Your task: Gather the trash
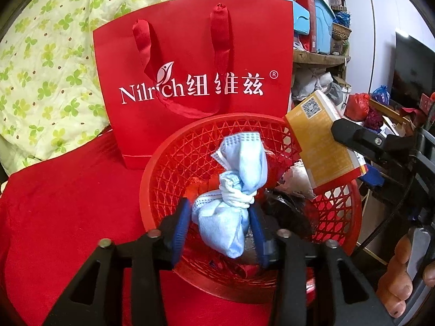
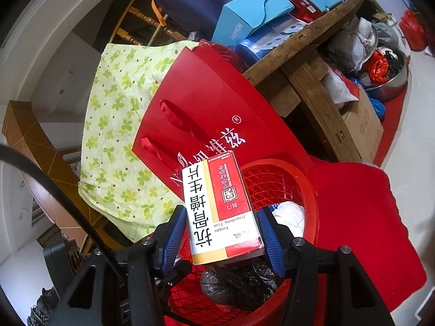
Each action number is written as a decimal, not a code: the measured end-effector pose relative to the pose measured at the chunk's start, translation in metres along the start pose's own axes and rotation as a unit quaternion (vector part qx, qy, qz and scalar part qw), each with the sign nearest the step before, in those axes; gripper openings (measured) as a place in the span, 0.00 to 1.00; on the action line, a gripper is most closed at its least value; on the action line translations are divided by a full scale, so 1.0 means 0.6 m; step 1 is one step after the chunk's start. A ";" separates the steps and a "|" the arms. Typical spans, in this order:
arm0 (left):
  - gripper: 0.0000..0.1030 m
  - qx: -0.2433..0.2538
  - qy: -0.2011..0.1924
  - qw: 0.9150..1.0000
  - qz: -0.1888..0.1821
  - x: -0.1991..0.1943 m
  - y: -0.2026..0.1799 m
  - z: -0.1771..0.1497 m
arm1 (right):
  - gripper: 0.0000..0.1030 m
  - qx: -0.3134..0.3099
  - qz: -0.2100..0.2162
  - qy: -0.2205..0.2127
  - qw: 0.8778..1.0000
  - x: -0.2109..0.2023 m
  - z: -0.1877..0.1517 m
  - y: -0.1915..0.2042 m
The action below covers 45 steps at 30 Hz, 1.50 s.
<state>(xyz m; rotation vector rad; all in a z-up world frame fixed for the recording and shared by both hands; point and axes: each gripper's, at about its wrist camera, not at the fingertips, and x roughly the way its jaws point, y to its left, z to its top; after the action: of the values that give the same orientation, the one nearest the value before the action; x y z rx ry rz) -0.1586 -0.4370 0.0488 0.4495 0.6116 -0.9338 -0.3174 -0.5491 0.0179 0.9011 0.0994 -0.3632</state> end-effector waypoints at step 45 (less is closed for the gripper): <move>0.93 -0.067 -0.086 0.987 0.117 -0.266 0.121 -0.091 | 0.67 -0.249 -0.149 -0.051 0.956 -0.116 -0.098 0.211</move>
<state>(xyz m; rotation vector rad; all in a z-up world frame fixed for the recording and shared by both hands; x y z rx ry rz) -0.1847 -0.2699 0.1206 0.3087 0.4489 -0.6947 -0.3341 -0.4132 0.0925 0.3652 0.2225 -0.6330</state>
